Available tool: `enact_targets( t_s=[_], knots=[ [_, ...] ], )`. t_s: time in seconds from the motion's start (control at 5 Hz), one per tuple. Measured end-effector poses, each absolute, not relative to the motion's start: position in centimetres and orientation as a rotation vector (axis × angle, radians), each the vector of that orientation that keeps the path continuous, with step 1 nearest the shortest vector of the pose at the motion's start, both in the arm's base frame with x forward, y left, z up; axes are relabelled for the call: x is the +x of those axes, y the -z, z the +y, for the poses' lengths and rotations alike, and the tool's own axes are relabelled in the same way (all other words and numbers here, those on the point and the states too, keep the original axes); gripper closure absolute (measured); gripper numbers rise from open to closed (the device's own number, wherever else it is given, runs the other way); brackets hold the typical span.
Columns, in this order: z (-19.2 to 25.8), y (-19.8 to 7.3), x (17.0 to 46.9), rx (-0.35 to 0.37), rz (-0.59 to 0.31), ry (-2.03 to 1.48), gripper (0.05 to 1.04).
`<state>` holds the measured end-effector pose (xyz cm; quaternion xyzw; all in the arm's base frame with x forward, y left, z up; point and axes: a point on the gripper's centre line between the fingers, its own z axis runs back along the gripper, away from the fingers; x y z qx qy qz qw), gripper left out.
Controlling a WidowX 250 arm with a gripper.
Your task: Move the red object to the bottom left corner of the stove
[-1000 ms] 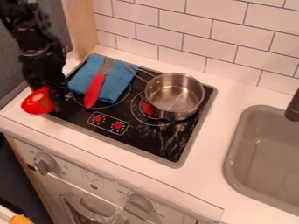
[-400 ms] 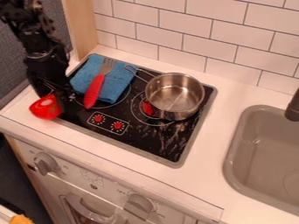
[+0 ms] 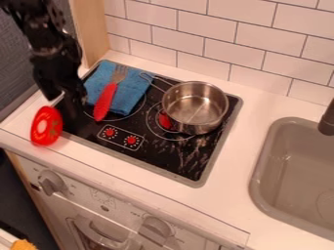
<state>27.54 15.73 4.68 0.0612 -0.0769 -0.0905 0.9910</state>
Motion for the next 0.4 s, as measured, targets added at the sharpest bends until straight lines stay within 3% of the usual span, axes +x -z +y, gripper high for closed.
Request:
enact_targets(
  t_s=[0.4],
  knots=[
    [14.08, -4.84, 27.5, 0.089, -0.1, 0.193, 0.077]
  ],
)
